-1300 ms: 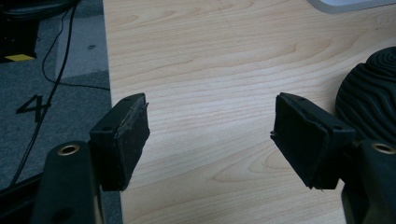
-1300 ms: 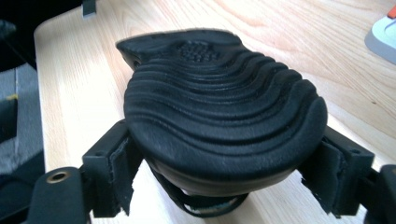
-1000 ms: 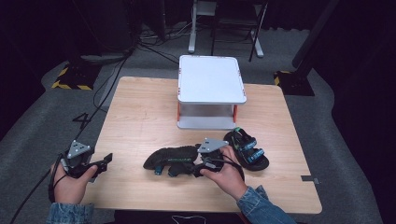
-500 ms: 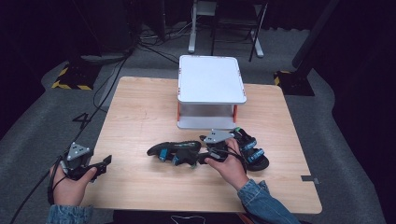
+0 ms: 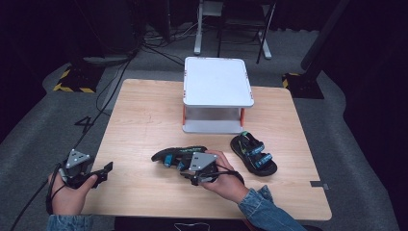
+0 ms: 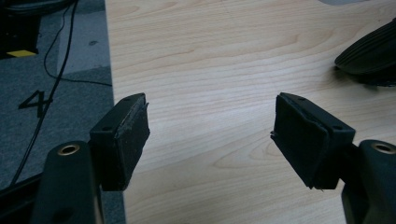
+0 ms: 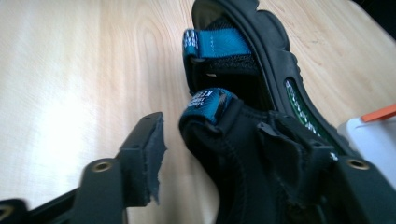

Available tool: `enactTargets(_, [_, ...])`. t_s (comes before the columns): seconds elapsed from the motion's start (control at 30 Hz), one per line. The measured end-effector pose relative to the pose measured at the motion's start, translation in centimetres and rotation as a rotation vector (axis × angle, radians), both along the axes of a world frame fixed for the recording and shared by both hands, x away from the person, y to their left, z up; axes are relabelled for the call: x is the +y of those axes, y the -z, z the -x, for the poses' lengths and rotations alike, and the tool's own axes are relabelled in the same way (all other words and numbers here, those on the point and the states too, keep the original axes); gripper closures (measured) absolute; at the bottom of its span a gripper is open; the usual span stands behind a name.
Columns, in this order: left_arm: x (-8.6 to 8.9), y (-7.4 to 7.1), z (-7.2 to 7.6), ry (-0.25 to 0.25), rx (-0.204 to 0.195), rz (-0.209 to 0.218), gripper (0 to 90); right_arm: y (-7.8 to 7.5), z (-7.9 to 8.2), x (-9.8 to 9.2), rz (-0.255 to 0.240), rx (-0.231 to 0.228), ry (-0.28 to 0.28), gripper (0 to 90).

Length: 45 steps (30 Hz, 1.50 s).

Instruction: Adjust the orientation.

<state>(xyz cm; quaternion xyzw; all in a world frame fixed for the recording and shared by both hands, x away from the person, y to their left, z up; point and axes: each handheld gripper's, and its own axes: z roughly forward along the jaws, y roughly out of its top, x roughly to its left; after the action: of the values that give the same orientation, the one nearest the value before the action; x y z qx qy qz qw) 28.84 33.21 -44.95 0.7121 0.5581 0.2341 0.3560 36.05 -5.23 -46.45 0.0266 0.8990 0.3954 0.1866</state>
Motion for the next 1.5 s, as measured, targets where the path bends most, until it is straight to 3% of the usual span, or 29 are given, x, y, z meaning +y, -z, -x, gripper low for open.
enactTargets(0.37, [0.6, 0.2, 1.2, -0.025, 0.01, 0.0, 27.3, -0.1, -0.6, 0.7, 0.07, -0.091, -0.04, 52.9])
enactTargets(0.5, [1.0, 0.1, 1.6, -0.038, 0.004, 0.008, 27.3, -0.4, -0.8, 0.4, 0.069, -0.116, -0.061, 47.2])
enactTargets(0.63, [1.4, 0.1, 1.8, -0.04, 0.004, 0.01, 27.3, -0.6, -1.0, 0.0, 0.049, -0.092, -0.074, 46.3])
enactTargets(0.87, [1.3, 0.1, 2.0, -0.035, 0.004, 0.013, 27.3, -1.2, -1.3, -0.1, 0.095, -0.125, -0.075, 50.3])
enactTargets(0.93, [1.4, 0.1, 2.1, -0.041, 0.003, 0.014, 27.2, -1.5, -1.4, -0.5, 0.091, -0.108, -0.081, 49.5])
enactTargets(1.07, [1.6, 0.0, 2.3, -0.051, 0.001, 0.02, 27.3, -0.8, -1.3, -0.7, 0.112, -0.118, -0.095, 46.9])
enactTargets(1.13, [1.5, 0.0, 2.3, -0.049, 0.003, 0.022, 27.2, -0.5, -1.4, -0.5, 0.114, -0.151, -0.074, 50.0])
enactTargets(1.3, [1.3, 0.3, 2.2, -0.042, 0.009, 0.02, 27.2, -0.5, -1.6, -0.3, 0.112, -0.233, -0.01, 72.7])
enactTargets(1.4, [1.4, 0.3, 2.2, -0.043, 0.012, 0.017, 27.3, -1.0, -1.6, -0.6, 0.065, -0.192, 0.006, 83.7])
enactTargets(1.5, [1.6, 0.4, 2.2, -0.048, 0.01, 0.022, 27.3, -1.7, -1.3, -0.9, 0.023, -0.144, 0.028, 85.3])
